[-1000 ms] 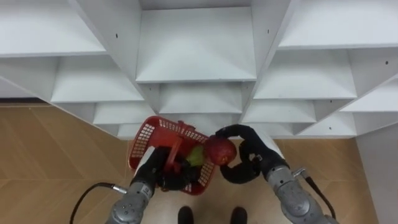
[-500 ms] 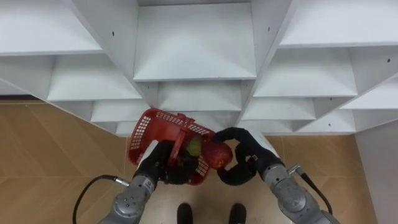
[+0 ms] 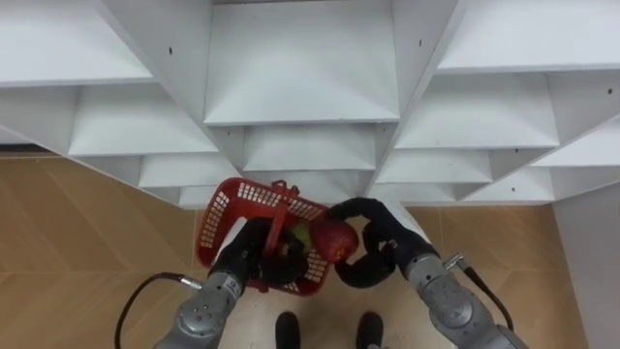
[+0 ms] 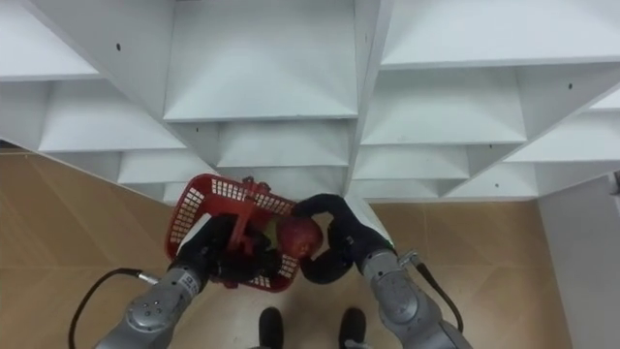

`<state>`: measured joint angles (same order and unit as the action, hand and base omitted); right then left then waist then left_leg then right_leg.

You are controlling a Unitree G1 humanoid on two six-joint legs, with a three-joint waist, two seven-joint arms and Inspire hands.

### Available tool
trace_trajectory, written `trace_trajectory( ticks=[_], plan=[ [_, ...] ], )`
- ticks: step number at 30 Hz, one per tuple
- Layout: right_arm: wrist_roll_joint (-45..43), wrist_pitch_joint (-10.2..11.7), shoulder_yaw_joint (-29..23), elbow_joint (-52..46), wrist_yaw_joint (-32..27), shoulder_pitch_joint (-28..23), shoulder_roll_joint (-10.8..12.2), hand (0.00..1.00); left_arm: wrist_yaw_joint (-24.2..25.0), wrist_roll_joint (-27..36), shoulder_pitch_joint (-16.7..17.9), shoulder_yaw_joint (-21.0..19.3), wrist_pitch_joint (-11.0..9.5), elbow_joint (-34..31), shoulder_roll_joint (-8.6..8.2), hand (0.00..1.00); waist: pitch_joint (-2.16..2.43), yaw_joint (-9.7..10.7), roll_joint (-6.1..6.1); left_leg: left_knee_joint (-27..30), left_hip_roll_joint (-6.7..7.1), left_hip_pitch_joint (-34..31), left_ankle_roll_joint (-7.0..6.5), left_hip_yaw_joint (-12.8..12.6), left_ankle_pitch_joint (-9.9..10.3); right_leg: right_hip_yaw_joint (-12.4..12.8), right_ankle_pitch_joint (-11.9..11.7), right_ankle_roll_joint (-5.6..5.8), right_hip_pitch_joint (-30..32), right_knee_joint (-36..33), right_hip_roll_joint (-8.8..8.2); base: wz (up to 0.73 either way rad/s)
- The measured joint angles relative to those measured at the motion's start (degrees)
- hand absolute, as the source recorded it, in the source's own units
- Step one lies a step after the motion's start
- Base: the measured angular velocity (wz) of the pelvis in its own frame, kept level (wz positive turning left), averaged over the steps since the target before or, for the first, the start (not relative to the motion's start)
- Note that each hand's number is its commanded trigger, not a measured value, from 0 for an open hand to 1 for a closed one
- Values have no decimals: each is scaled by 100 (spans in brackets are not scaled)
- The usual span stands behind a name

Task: Collect fruits from the closet

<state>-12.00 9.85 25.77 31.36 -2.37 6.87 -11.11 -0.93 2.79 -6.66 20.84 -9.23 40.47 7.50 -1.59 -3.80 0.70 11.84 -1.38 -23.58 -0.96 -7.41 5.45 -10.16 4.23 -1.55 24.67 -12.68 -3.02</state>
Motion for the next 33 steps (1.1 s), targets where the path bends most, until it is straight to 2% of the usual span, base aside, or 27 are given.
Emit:
trace_trajectory(
  ticks=[6, 15, 20, 33],
  plan=[
    [-34, 0, -2, 23, 58, 1, 1, 100, 159, 2, 0, 54, 0, -1, -12, 100, -17, -73, 24, -16, -1, 30, 0, -37, 0, 55, 0, 0, -1, -11, 9, -3],
    [-182, 12, -6, 7, 54, -2, 7, 100, 286, 130, 14, 105, -1, 4, -47, 100, -17, -51, 24, -14, 1, 30, 0, -32, 0, 49, 2, 3, -8, -8, 9, 0],
    [-167, 11, -3, 6, 52, -1, 17, 100, 287, 439, 50, 164, 3, 10, -43, 100, -16, -53, 25, -7, 0, 33, 0, -33, 0, 37, 2, 3, -12, -16, 7, 0],
    [-163, 1, 12, 23, 55, -7, 16, 100, 287, 455, 72, 199, 14, 11, -37, 100, -16, -58, 26, 21, 2, 67, -1, -36, -1, 12, 14, -1, -18, -101, -10, 0]
  ],
)
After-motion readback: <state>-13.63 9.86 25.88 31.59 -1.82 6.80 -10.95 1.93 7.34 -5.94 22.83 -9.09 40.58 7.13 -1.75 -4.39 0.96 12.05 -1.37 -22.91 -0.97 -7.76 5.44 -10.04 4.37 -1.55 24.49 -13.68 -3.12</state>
